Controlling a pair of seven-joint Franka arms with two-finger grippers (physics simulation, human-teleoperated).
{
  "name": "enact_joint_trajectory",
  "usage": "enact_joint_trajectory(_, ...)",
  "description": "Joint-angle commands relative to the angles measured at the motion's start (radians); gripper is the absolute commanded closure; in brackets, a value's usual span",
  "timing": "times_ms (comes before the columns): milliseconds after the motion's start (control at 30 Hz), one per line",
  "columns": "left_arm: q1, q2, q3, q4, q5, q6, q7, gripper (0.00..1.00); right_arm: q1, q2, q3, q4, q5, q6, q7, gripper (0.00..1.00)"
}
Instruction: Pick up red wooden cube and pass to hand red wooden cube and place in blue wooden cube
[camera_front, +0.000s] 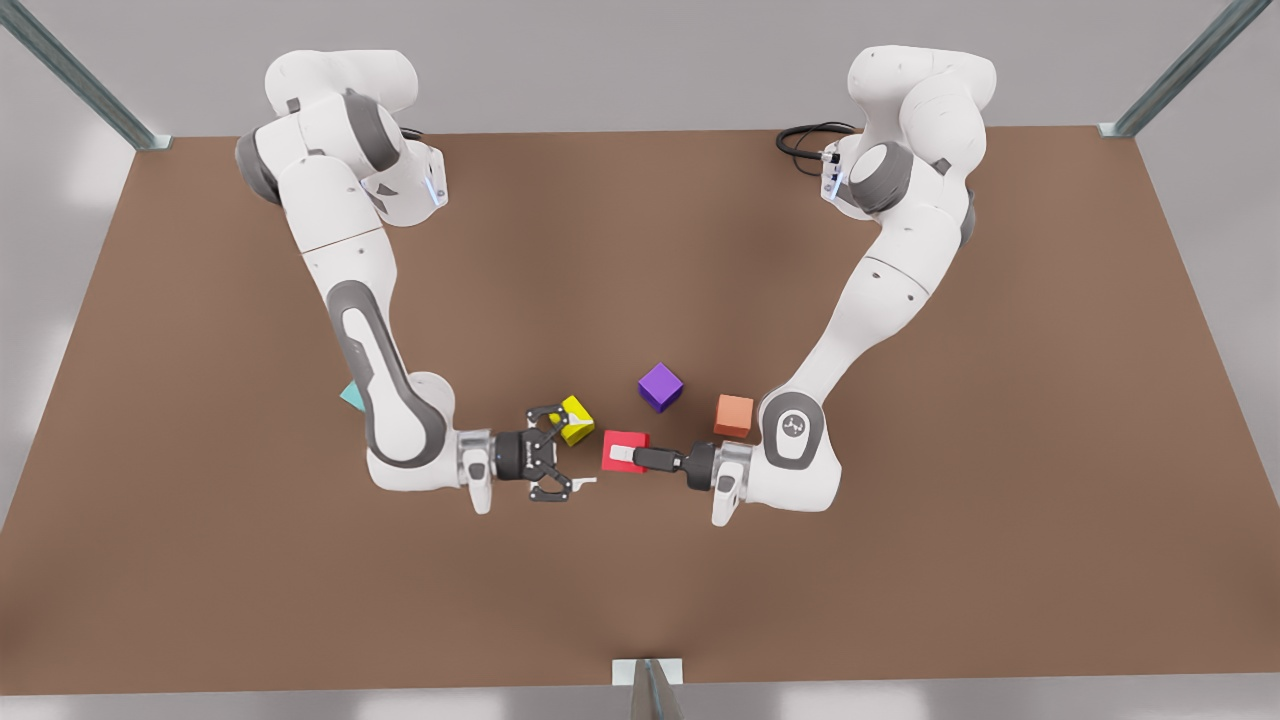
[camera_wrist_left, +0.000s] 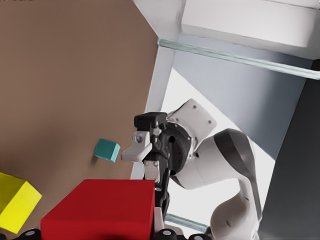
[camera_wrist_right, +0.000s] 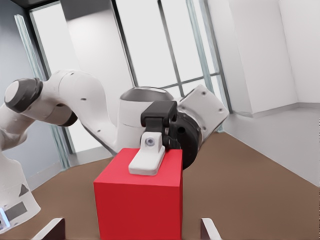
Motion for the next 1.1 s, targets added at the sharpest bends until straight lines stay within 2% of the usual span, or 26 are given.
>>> enact_joint_trajectory(0,-0.002,-0.002,-0.001,0.000,-0.021,-0.002,0.156,0.56,0.003,0.001,0.001,0.001,0.007,0.037,-0.229,0.00)
enact_joint_trajectory(667,-0.037,-0.005,-0.010,0.003,-0.021,0.074,0.145,0.56,0.062,0.008,0.016,0.019,0.049,0.152,-0.217,0.01)
enact_joint_trajectory(700,-0.037,-0.005,-0.010,0.003,-0.021,0.074,0.147,0.56,0.062,0.008,0.016,0.022,0.047,0.152,-0.215,0.13)
enact_joint_trajectory(733,-0.039,-0.005,-0.010,0.003,-0.021,0.074,0.149,0.56,0.062,0.008,0.015,0.022,0.047,0.155,-0.215,0.35)
enact_joint_trajectory(767,-0.037,-0.005,-0.010,0.003,-0.021,0.074,0.150,0.55,0.061,0.008,0.016,0.022,0.047,0.157,-0.215,0.43)
enact_joint_trajectory(800,-0.037,-0.004,-0.010,0.003,-0.021,0.074,0.152,0.30,0.061,0.008,0.015,0.022,0.047,0.157,-0.215,0.51)
enact_joint_trajectory(833,-0.037,-0.005,-0.010,0.003,-0.019,0.074,0.152,0.00,0.059,0.008,0.015,0.022,0.047,0.157,-0.215,0.60)
enact_joint_trajectory(1000,-0.019,-0.012,-0.010,0.000,-0.013,0.061,0.141,0.00,0.055,0.008,0.016,0.020,0.049,0.157,-0.214,0.61)
enact_joint_trajectory(1067,0.061,-0.022,-0.010,-0.002,0.050,-0.036,0.132,0.00,0.055,0.008,0.016,0.020,0.049,0.155,-0.214,0.61)
